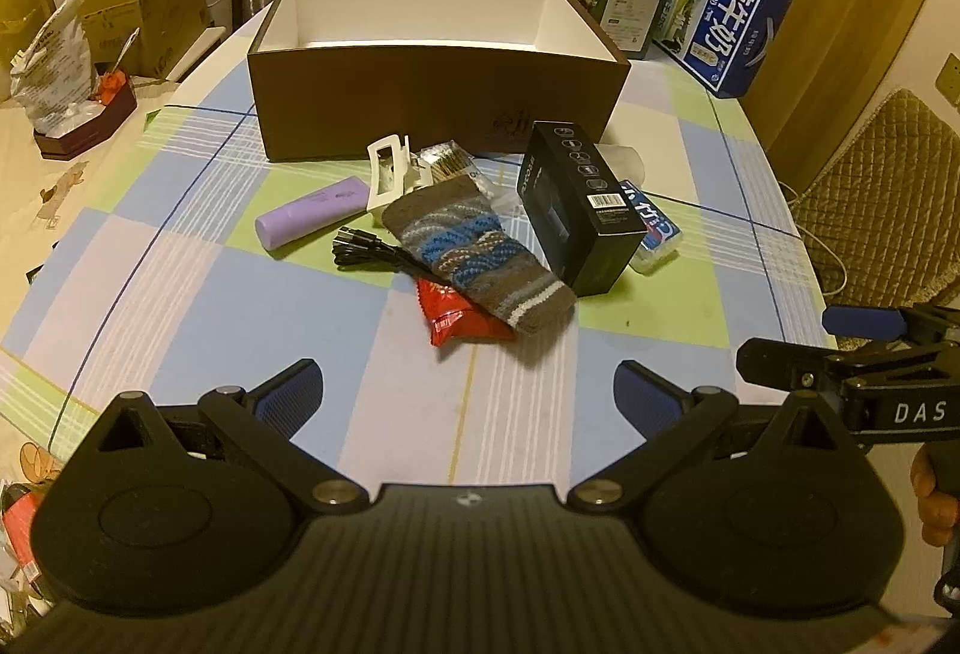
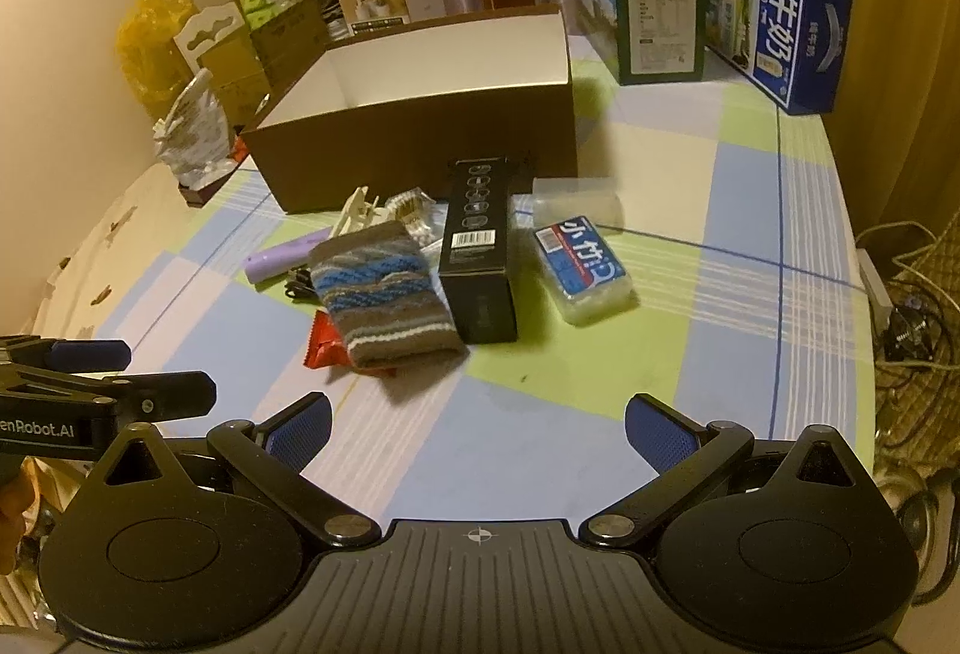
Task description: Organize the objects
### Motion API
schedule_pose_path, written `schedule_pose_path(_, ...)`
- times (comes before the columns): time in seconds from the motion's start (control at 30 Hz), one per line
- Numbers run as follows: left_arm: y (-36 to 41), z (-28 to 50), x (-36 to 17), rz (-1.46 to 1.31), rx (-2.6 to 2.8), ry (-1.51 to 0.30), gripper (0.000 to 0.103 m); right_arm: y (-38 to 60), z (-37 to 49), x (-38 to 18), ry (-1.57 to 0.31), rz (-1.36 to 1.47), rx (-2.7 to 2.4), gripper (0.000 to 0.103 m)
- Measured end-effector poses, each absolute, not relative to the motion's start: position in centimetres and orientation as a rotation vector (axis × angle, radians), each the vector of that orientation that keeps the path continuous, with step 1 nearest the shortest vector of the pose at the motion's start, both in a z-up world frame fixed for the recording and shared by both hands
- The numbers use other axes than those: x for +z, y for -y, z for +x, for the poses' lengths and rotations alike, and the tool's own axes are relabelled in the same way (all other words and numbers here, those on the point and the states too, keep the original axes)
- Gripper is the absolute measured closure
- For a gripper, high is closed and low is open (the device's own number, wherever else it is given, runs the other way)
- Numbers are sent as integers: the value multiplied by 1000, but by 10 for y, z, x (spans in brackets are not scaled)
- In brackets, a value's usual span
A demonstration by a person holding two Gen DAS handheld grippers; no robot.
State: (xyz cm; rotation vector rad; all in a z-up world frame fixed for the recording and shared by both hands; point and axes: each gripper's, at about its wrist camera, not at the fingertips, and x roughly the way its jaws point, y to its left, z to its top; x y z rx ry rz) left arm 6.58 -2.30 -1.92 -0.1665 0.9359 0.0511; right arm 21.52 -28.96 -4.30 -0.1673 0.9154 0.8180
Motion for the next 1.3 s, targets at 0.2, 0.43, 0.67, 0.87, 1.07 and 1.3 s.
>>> schedule_pose_path(0.2,31,75,-23,-168,84,-942,1,290,228,-46,-876,-185,805,2)
schedule_pose_path(0.43,36,78,-27,-169,134,-940,1,298,246,-52,-888,-138,821,2)
schedule_pose_path(0.67,24,82,-33,-164,173,-955,1,288,252,-59,-891,-169,871,2)
schedule_pose_path(0.87,3,97,-36,-126,163,-950,1,271,260,-62,-906,-141,854,2)
schedule_pose_path(1.07,-25,125,-39,-86,126,-948,1,249,267,-66,-914,-107,826,22)
schedule_pose_path(1.3,-58,156,-47,-66,88,-954,1,216,281,-76,-906,-127,770,35)
